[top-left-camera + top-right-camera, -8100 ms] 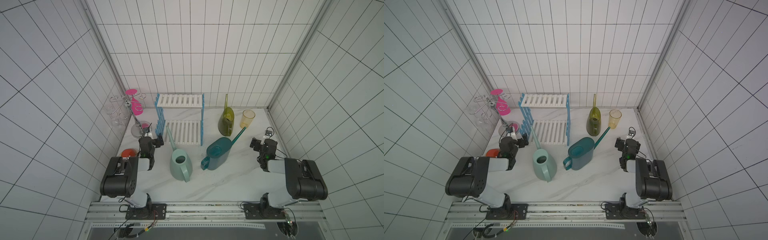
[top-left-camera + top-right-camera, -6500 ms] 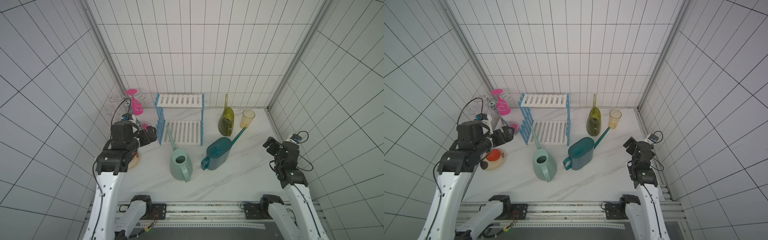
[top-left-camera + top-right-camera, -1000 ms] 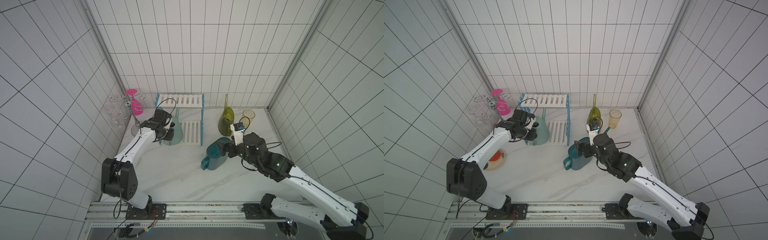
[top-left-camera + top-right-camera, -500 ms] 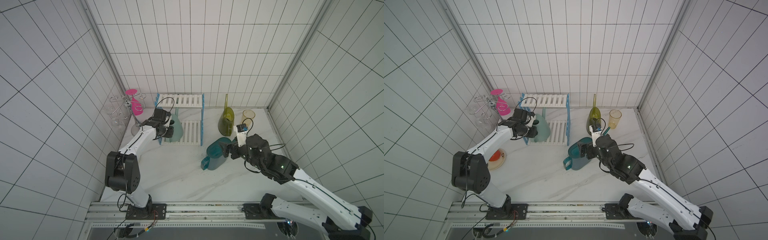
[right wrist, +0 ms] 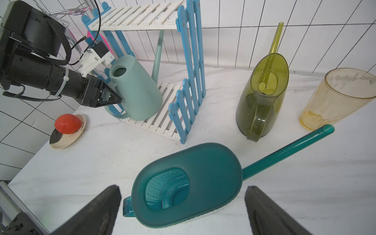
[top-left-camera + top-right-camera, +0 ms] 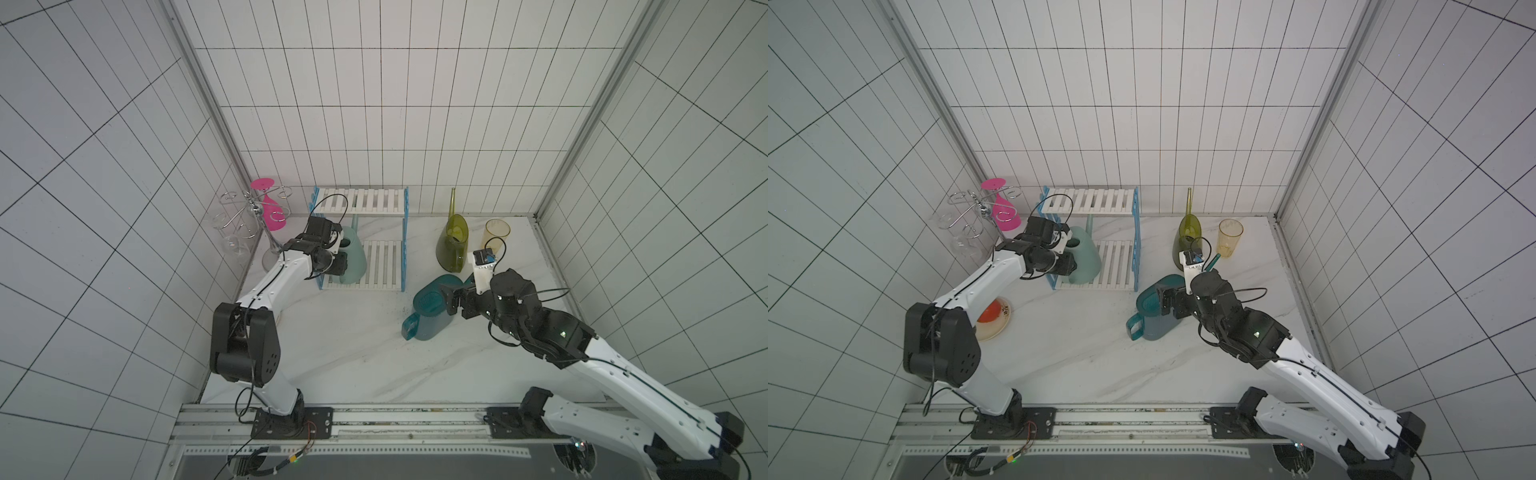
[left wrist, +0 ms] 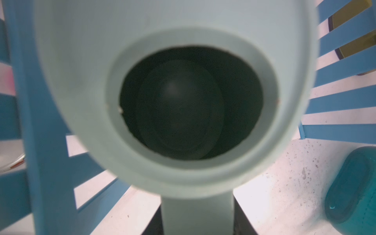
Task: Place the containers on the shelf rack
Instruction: 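Place the container on the shelf, then pick up a container from the center of the board.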
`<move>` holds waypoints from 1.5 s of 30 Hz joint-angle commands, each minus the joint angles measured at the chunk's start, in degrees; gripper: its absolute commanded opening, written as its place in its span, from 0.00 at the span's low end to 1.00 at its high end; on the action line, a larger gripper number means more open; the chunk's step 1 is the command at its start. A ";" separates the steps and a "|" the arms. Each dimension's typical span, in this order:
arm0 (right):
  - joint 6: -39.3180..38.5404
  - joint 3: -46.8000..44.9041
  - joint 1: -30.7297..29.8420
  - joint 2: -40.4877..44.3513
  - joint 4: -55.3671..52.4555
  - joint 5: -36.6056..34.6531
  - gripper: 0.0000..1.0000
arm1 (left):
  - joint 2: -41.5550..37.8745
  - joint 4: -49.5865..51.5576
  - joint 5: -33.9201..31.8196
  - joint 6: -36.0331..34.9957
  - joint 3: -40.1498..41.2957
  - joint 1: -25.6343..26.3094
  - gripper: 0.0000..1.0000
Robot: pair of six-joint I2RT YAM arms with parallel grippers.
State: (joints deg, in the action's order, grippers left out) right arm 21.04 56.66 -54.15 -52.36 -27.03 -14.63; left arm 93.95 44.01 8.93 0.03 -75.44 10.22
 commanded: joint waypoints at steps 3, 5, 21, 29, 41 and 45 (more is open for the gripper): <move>0.65 -0.98 -0.69 0.48 0.52 -1.26 0.99 | -1.47 0.84 0.70 -0.38 -1.21 -0.20 0.43; 0.67 -1.03 -0.69 0.50 0.69 -1.20 0.99 | -2.01 1.02 0.36 -0.38 -1.04 -0.20 0.44; 0.97 -1.26 -0.72 0.78 0.26 -1.30 0.99 | -16.69 5.27 -2.64 -0.71 7.61 -0.43 0.46; 9.99 0.75 -2.60 -1.32 -5.06 -6.61 0.99 | -29.13 10.16 -0.69 2.94 10.19 -1.00 0.49; 57.11 25.91 -25.54 -24.93 -44.75 -40.85 0.99 | -43.94 1.77 9.59 5.15 18.85 -1.08 0.87; 70.29 34.67 -27.06 -34.23 -56.78 -39.05 0.99 | -45.07 0.24 10.16 2.48 20.75 -1.06 0.98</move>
State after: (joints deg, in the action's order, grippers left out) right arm 74.87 86.83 -80.64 -81.76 -67.85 -49.10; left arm 49.82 48.51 17.12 4.84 -55.68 9.30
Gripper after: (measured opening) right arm 0.991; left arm 0.976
